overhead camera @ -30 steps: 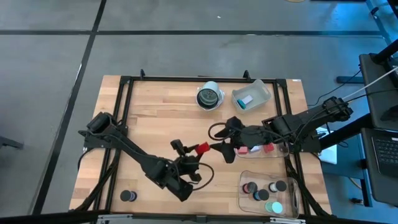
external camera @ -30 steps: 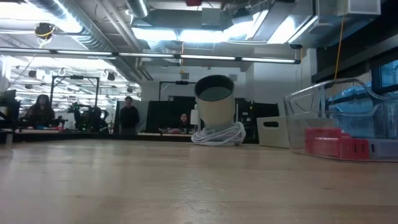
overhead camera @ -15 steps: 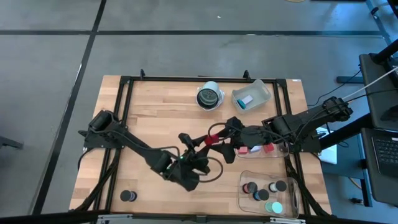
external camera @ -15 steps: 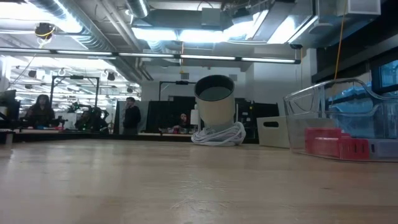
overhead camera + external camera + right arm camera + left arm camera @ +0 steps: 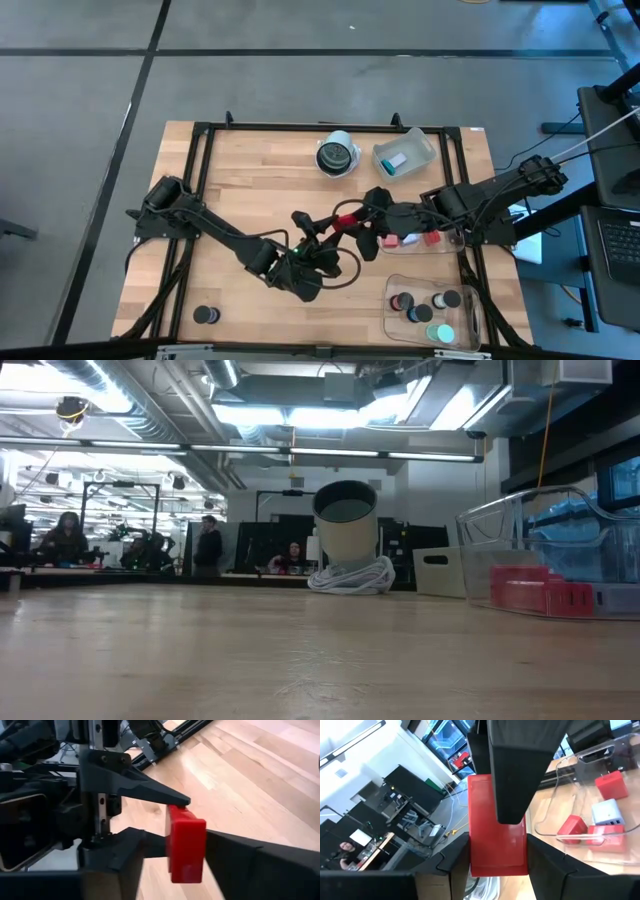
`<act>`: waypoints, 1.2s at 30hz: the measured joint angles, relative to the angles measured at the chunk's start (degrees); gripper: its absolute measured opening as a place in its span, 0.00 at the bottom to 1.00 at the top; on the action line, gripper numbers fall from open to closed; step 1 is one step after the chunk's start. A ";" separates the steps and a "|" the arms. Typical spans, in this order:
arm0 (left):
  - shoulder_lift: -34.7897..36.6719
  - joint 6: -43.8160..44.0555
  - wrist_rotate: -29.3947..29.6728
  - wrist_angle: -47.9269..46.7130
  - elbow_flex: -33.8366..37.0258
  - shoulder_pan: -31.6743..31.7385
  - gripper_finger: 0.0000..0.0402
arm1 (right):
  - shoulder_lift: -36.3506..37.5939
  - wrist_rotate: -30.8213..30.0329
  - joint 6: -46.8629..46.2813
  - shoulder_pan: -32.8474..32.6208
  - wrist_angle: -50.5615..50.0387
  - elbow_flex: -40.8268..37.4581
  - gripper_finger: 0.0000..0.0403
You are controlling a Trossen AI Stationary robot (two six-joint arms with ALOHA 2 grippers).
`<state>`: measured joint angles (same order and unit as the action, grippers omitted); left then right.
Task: Pick & Place Office items
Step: Put the red digital clock into the gray bin
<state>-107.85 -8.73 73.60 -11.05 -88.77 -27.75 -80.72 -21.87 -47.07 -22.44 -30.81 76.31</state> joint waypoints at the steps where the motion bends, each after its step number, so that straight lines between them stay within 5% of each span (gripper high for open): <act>1: 0.00 0.00 0.00 0.27 0.00 0.00 0.40 | 0.01 -0.02 0.00 0.00 -0.17 0.00 0.45; 8: 0.00 -0.17 0.22 0.63 0.00 0.00 0.41 | 0.01 -0.16 0.04 0.00 -0.04 0.02 0.15; 22: 1.31 -0.09 1.71 3.56 -0.02 -3.11 0.61 | 0.01 1.44 3.91 4.09 -2.36 0.02 0.15; 29: 4.18 2.51 13.54 2.79 -0.02 -6.04 0.71 | 0.01 2.53 6.40 15.53 -17.46 0.02 0.15; 36: 7.43 14.00 14.72 -6.70 -0.02 -10.15 0.71 | 0.06 -4.54 5.82 28.56 -31.95 -3.19 0.16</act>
<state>-100.42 5.27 88.32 -17.75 -88.79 -37.90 -80.66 -26.41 -41.25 6.13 -62.76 73.12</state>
